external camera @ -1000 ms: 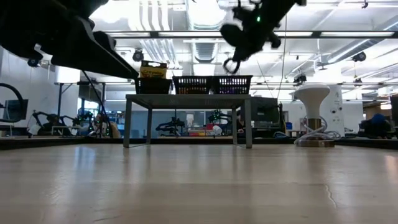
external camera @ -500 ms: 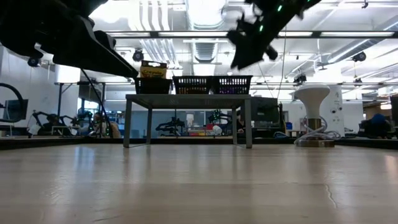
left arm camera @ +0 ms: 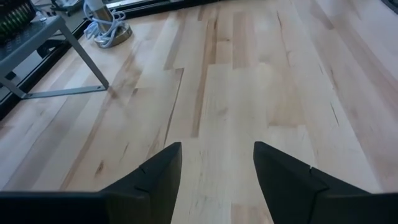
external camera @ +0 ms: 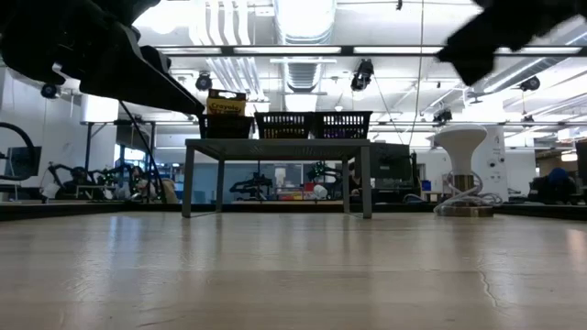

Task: Pick & Place Office Desk Supplies
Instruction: Return to Home Position

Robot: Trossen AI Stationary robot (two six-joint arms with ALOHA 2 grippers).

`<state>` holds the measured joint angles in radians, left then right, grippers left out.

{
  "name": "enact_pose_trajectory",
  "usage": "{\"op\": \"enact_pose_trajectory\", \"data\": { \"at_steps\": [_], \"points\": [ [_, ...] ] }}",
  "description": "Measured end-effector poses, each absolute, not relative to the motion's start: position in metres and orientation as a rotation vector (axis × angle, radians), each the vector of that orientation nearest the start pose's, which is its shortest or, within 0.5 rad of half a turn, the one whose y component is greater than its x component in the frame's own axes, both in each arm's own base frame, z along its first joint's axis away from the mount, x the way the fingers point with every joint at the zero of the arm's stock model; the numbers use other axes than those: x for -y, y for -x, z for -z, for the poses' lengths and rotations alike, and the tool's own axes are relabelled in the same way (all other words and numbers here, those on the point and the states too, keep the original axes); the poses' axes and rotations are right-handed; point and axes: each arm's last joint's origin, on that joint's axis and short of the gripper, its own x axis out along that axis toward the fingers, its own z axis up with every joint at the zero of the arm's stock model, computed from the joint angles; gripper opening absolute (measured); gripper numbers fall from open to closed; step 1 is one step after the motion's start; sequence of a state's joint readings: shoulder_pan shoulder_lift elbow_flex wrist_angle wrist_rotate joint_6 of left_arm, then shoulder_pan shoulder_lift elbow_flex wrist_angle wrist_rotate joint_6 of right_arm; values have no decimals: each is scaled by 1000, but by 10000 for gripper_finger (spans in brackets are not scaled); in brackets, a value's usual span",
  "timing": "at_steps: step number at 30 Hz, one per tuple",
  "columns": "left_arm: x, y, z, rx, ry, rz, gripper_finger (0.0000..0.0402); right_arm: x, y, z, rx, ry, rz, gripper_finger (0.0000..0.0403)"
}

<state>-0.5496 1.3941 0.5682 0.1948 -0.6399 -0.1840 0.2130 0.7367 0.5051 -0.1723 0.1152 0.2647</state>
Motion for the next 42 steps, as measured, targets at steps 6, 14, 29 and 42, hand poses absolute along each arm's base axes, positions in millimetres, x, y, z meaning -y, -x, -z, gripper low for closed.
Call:
{"op": "enact_pose_trajectory", "data": {
  "at_steps": [6,14,29,42],
  "points": [
    [112,-237,-176,-453,-83,-139,199,-30,-123,-212,-218,-147,-209,34],
    [69,-248,-207,-355,-2,-49,101,-28,-106,-170,-32,-106,-305,8],
    [-3,-161,-243,-134,-2,-40,3,-22,-103,-169,11,-17,-141,8],
    [-1,-102,-182,71,-36,83,3,-23,-103,-168,6,-18,-139,8]
  ]
}}
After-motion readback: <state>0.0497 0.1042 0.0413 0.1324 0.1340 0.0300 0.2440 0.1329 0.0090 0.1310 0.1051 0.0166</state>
